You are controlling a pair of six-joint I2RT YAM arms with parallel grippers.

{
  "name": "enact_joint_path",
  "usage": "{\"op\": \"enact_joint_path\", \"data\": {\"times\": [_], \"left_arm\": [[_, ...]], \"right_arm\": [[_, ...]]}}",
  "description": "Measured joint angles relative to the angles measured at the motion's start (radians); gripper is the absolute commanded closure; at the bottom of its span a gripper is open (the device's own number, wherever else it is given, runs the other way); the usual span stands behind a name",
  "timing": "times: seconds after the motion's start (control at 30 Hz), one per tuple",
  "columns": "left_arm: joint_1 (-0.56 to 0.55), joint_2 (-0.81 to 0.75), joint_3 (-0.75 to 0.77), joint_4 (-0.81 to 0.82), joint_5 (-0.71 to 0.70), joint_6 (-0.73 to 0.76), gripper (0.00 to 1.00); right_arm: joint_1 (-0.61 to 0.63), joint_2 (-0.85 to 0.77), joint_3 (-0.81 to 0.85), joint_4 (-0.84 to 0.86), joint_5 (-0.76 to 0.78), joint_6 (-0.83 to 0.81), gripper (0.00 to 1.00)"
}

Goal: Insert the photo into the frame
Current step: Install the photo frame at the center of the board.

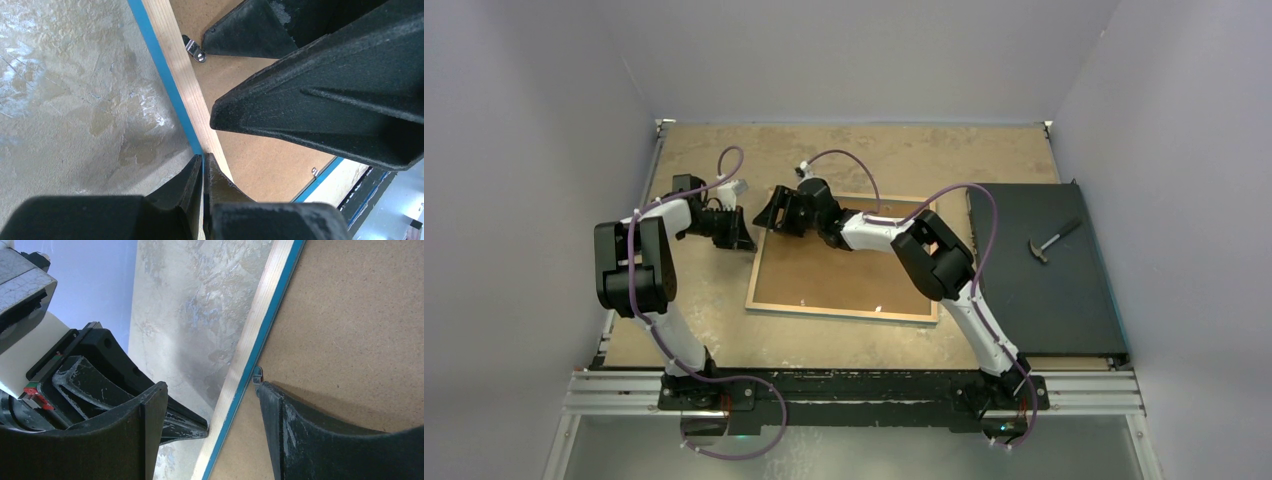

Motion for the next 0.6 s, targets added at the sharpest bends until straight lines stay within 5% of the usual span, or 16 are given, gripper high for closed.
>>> {"op": "enact_joint_path", "data": {"times": [0.6], "left_arm": [[0.0, 0.0, 0.0, 0.0, 0.0, 0.002, 0.99]], "right_arm": [[-0.015, 0.055, 0.089, -0.021, -0.14, -0.118, 0.31]]}}
